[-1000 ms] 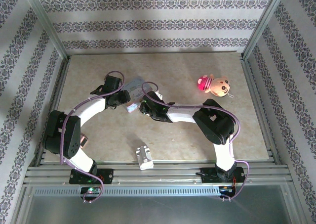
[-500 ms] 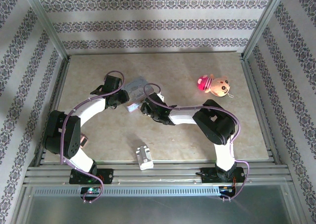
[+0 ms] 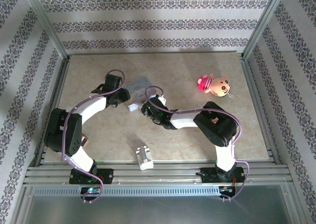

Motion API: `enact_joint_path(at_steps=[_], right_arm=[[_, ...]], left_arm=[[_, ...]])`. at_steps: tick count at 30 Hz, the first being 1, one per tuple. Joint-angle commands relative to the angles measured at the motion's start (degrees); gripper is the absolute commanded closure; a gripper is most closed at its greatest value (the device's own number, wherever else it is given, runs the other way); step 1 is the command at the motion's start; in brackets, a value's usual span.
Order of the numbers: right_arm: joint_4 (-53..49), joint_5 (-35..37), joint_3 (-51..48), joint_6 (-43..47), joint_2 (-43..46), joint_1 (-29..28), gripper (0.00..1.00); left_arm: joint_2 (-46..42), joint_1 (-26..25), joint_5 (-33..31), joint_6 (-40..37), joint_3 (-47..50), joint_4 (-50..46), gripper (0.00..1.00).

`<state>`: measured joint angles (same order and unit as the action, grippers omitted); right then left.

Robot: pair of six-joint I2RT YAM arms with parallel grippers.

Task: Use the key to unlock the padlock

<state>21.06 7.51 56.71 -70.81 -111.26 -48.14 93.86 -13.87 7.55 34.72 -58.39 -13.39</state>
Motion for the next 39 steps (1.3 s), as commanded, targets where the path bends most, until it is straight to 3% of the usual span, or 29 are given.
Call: enact_joint_path(at_steps=[1,12,17,28,32,38,39], right_arm=[[2.5,2.0,0.5,-1.2,-0.4,1.0,1.0],[6.9,0.5,-1.9,4.7,2.0,2.1,1.0],[10.8,-1.1,-6.4,3.3,3.1,3.3,1.0],[25.8,-13.2,-8.0,6.8,-0.5,4.4,1.0],[26.8,-13.9,-9.9,8.9,0.1,4.4,1.0],[27.0,-15.9,-10.6,9.9,0.0,4.3,1.0],[27.2,-16.1,-10.5,9.9,-0.1,4.2,1.0]], left_arm=[[2.9,1.0,-2.1,-0.4,1.1,-3.3,0.65],[3.0,1.8,-2.6,-0.6,0.9,-3.6,0.7],[3.7,2.1,-2.8,-0.5,0.2,-3.3,0.7],[4.4,2.6,-1.6,-0.4,-1.8,-3.8,0.68],[0.5,2.6,1.8,1.6,-1.2,-3.6,0.53],[-7.7,2.0,2.1,2.9,-0.2,-4.1,0.0],[-8.4,1.7,1.8,2.7,0.1,-4.4,0.01]])
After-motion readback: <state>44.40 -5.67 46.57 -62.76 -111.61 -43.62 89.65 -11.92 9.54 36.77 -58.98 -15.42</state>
